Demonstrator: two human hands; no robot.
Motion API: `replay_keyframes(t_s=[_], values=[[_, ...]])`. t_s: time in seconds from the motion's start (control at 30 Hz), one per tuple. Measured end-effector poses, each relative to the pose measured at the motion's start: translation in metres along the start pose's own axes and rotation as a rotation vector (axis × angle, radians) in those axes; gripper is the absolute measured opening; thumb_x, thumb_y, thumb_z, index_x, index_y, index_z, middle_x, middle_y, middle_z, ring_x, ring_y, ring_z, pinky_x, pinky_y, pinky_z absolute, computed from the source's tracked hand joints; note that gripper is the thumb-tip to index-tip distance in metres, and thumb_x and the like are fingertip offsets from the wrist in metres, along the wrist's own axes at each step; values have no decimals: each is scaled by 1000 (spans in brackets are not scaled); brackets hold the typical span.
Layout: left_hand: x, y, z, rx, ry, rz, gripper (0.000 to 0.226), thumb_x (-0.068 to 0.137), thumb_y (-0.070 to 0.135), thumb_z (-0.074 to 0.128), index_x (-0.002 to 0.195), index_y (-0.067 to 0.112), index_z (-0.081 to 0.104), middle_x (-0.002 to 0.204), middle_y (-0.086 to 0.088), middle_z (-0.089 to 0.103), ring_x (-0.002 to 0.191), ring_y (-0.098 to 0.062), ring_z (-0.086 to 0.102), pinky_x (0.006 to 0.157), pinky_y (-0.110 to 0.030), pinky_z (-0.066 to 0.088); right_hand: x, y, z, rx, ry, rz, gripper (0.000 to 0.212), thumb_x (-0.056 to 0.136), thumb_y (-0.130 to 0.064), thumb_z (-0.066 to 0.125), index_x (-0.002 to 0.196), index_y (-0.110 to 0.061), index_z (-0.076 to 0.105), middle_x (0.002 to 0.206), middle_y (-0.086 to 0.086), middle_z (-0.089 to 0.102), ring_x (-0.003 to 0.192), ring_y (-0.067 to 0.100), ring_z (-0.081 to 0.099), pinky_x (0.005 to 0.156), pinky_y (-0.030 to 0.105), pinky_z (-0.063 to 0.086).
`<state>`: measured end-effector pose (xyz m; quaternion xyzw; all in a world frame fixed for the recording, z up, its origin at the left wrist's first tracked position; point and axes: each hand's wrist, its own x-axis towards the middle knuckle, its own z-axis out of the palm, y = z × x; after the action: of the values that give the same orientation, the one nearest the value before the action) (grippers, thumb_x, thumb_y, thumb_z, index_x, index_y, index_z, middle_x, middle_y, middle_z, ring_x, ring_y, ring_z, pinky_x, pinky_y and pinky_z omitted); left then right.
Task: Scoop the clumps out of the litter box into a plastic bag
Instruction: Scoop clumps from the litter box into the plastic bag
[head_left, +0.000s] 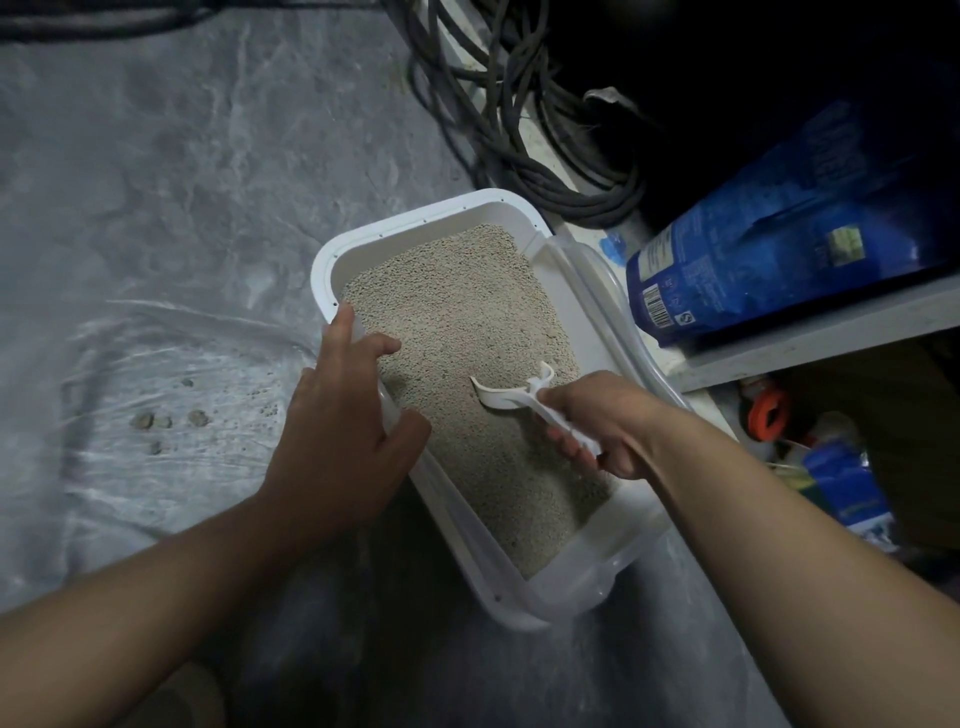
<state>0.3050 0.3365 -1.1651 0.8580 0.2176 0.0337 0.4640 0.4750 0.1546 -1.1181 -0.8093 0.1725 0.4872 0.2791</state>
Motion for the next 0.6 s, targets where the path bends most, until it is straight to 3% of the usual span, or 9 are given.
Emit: replay_keyframes(t_s=[0.37, 0.5, 0.6], values=[[-4, 4, -6, -7, -15, -1, 71, 73, 50, 48, 138, 21, 42, 169, -13, 13, 149, -35, 31, 112, -64, 35, -9, -39, 11, 101, -39, 90, 24, 107, -21, 41, 107, -5, 59, 46, -1, 49, 29, 7, 39, 28, 14, 29], [-4, 5, -6, -10, -25, -13, 69, 73, 50, 48, 137, 24, 41, 169, -11, 13, 126, -45, 55, 105, -60, 42, -10, -38, 12, 121, -39, 83, 24, 108, -22, 41, 103, -7, 59, 46, -1, 49, 30, 7, 39, 28, 14, 28], [-3, 4, -6, 8, -22, -6, 69, 74, 50, 49, 137, 24, 41, 169, -12, 12, 119, -46, 59, 104, -59, 43, -7, -31, 14, 130, -2, 49, 25, 106, -20, 43, 95, -7, 62, 48, 0, 49, 34, 8, 38, 29, 15, 27]])
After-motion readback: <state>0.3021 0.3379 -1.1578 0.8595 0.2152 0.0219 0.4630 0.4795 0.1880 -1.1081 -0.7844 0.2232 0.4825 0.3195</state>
